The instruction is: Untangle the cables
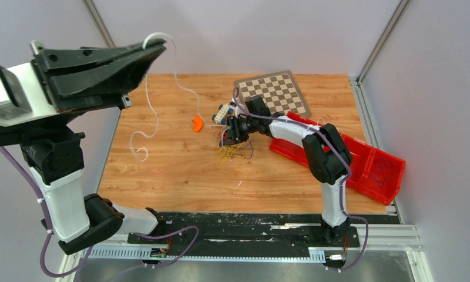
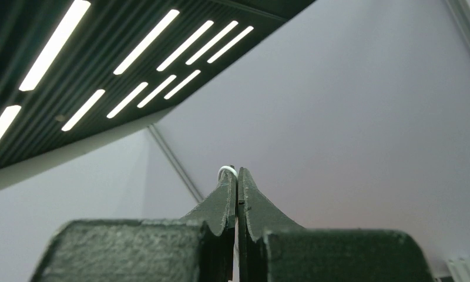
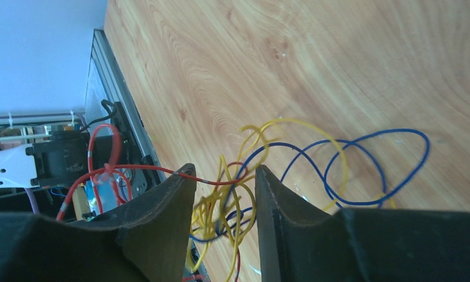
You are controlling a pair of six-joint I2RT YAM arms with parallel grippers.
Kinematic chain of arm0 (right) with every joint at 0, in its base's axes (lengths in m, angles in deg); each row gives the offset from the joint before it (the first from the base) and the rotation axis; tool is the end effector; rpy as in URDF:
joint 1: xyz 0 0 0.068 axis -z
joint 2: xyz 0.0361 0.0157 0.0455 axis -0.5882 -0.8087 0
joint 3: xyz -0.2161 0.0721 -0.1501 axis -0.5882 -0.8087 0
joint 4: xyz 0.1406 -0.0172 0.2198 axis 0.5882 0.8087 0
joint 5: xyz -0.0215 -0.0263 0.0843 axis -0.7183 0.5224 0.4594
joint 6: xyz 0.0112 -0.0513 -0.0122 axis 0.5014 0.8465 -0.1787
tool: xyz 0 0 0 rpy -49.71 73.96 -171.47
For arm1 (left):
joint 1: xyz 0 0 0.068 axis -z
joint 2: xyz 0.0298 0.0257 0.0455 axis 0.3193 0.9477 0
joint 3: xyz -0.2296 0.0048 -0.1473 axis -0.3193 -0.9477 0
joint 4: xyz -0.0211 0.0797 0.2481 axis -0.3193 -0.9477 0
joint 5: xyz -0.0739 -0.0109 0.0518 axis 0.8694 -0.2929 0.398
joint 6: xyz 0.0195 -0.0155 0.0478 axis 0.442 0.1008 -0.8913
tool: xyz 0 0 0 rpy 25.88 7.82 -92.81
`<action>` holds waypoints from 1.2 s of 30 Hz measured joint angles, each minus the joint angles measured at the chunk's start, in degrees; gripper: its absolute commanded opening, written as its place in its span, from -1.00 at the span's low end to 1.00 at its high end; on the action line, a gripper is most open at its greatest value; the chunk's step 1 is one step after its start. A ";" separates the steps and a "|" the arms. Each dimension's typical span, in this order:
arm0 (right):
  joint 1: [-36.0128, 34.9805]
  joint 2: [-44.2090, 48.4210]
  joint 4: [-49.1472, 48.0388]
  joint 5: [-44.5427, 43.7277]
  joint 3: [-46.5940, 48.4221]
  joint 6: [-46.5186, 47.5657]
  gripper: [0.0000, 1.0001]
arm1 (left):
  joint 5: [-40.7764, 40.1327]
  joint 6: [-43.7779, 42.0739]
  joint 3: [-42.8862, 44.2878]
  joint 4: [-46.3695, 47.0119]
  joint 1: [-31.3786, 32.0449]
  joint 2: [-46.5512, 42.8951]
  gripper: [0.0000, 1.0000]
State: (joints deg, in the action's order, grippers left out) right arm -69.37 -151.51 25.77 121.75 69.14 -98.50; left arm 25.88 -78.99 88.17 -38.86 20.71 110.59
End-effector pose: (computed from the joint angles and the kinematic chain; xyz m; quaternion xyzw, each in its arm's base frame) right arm 0.3571 0.2642 0.1842 -0.2097 0.8457 0.4688 0.1449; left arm 0.0429 -0.0645 0.6971 0.4044 0.1790 -0.4018 0.8018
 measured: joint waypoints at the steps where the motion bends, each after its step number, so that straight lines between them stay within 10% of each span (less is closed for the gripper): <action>1: -0.31 0.00 -0.02 0.00 0.00 0.33 -0.17 | -1.16 -0.52 0.13 0.87 0.00 -0.02 -1.00; 17: 0.57 6.95 6.75 3.34 2.86 7.89 0.98 | -11.52 -4.20 -28.13 1.73 0.00 -12.37 -1.00; 24: 4.02 24.41 10.58 6.88 5.29 14.38 1.00 | -13.33 -1.40 -46.97 -0.24 -0.02 -18.88 -1.00; 36: -2.16 34.23 6.67 6.01 7.91 24.76 1.00 | -14.21 5.51 -45.88 -0.79 -1.36 -14.45 -1.00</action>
State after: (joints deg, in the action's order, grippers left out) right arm -71.54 -117.29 32.44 127.76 77.05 -73.74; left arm 11.67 -73.48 42.29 -39.65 19.36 96.15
